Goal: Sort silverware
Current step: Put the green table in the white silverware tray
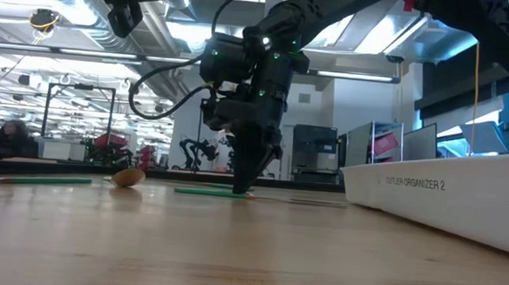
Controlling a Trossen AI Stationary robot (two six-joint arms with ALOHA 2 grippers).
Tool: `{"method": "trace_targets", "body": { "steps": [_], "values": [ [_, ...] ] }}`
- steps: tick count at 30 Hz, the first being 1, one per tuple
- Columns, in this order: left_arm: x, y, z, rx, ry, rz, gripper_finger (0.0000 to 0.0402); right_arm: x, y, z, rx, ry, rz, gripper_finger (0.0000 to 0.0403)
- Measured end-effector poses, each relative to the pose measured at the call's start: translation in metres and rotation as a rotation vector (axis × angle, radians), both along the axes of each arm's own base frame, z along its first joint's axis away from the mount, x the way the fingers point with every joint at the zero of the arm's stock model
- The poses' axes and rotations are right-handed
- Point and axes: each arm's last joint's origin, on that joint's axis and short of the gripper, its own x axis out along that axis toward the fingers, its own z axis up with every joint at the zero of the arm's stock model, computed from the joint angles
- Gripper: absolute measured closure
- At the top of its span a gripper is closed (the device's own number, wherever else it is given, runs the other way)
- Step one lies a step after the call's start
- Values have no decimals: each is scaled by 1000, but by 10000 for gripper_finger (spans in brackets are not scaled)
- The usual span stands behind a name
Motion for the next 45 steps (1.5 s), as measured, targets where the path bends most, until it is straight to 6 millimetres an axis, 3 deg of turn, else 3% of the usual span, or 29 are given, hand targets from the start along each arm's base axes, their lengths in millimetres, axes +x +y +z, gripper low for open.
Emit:
{"method": "trace_targets", "body": {
  "steps": [15, 21, 28, 39, 45],
  "values": [
    [9, -5, -8, -144, 51, 33, 402, -1, 5, -1, 170, 11, 8, 401],
    [38, -27, -41, -124, 220, -43, 402, -2, 5, -1, 184, 11, 10, 401],
    [76, -48, -75, -45, 230, -122, 400, -2, 6, -1, 217, 12, 16, 401],
    [106, -37, -125, 30, 338, -76, 306, -2, 9, -1, 279, 16, 18, 400],
    [116, -27, -146, 182, 364, -82, 291, -2, 9, -1, 288, 16, 20, 400]
  ]
}}
